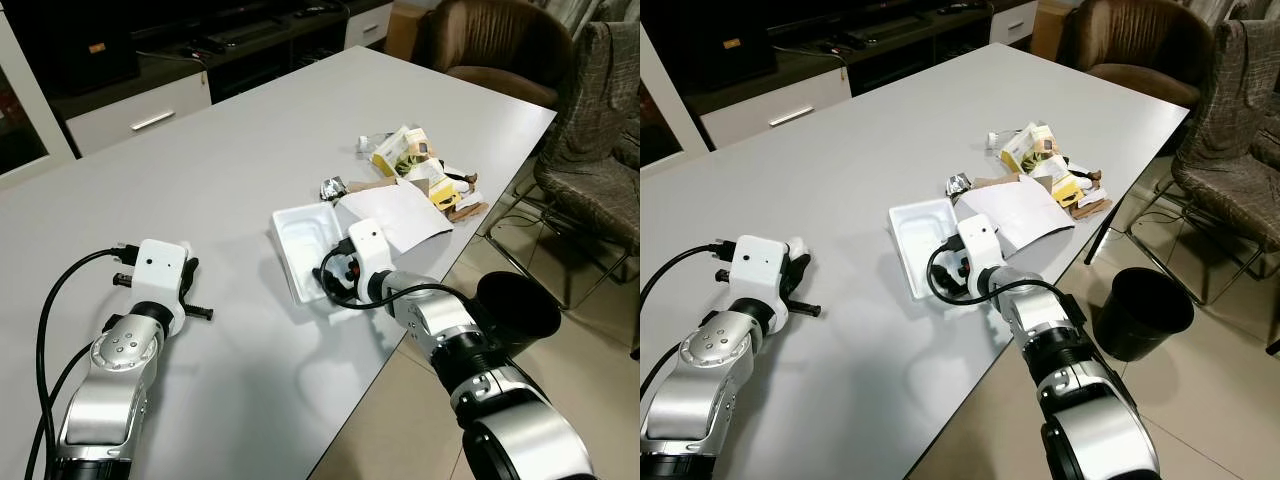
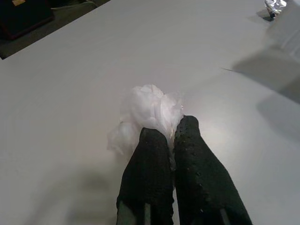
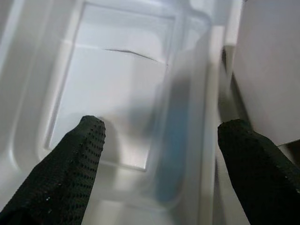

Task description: Picking trash to rubbish bin

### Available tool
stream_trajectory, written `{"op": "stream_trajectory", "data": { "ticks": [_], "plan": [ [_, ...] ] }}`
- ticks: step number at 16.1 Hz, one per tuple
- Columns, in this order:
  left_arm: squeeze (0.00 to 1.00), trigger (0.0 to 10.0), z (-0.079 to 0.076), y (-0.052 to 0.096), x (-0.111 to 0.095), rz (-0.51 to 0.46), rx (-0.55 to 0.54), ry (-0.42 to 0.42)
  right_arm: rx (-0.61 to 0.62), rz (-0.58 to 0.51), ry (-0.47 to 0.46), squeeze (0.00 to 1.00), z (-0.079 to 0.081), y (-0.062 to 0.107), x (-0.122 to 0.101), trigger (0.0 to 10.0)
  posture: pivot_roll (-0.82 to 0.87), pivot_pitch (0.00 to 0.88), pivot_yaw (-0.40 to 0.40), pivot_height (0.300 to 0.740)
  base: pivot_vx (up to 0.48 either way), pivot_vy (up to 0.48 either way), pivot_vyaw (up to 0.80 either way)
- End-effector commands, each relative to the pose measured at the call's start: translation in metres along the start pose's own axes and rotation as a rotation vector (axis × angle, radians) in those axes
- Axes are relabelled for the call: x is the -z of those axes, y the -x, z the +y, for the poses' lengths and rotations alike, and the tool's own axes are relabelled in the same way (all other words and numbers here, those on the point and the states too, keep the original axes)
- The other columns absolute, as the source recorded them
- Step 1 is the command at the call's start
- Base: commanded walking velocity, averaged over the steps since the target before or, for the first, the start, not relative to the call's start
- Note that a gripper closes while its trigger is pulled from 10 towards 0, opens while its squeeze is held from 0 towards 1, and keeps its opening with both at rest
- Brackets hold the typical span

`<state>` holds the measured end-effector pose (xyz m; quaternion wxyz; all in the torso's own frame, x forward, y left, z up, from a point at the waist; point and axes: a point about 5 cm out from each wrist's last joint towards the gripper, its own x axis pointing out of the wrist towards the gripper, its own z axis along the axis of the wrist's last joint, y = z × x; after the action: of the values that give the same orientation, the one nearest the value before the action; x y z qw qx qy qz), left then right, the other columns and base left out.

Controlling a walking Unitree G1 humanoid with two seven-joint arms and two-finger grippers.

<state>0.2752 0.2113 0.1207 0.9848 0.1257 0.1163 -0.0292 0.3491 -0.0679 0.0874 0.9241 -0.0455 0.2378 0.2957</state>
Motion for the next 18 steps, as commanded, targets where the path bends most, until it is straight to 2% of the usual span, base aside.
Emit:
{"op": "stream_trajectory", "data": {
  "ticks": [1,2,3,6,8,15,18],
  "plan": [
    [0.00,0.0,-0.005,0.000,-0.003,-0.007,0.029,-0.003,-0.010,0.078,-0.002,0.00,0.000,0.000,0.017,10.0,0.03,0.000,-0.053,0.740,0.000,0.000,0.00],
    [0.00,0.0,-0.005,0.000,-0.004,-0.006,0.033,-0.009,0.001,0.082,-0.023,0.00,-0.001,0.000,0.018,4.7,0.02,0.000,-0.051,0.740,0.000,0.000,0.00],
    [0.00,0.0,-0.006,0.000,-0.004,-0.007,0.042,-0.014,0.009,0.083,-0.038,0.00,-0.004,0.001,0.019,0.0,0.02,0.000,-0.050,0.740,0.000,0.000,0.00],
    [0.00,0.0,-0.010,-0.001,-0.006,-0.010,0.061,-0.021,0.003,0.070,-0.046,0.00,-0.004,0.002,0.020,0.0,0.02,0.000,-0.048,0.740,0.000,0.000,0.00],
    [0.00,0.0,-0.014,-0.002,-0.005,-0.005,0.088,-0.013,-0.015,0.042,-0.008,0.00,0.000,0.002,0.016,0.0,0.01,0.000,-0.046,0.740,0.000,0.000,0.00],
    [0.00,0.0,-0.021,-0.004,-0.001,0.006,0.109,-0.016,-0.035,-0.012,-0.047,0.00,0.005,0.005,0.008,0.0,-0.01,0.000,-0.045,0.740,0.000,0.000,0.00],
    [0.00,0.0,-0.022,-0.005,0.000,0.009,0.103,-0.017,-0.055,-0.083,-0.025,0.00,0.010,0.011,-0.005,0.0,-0.01,0.000,-0.050,0.740,0.000,0.000,0.00]
  ]
}}
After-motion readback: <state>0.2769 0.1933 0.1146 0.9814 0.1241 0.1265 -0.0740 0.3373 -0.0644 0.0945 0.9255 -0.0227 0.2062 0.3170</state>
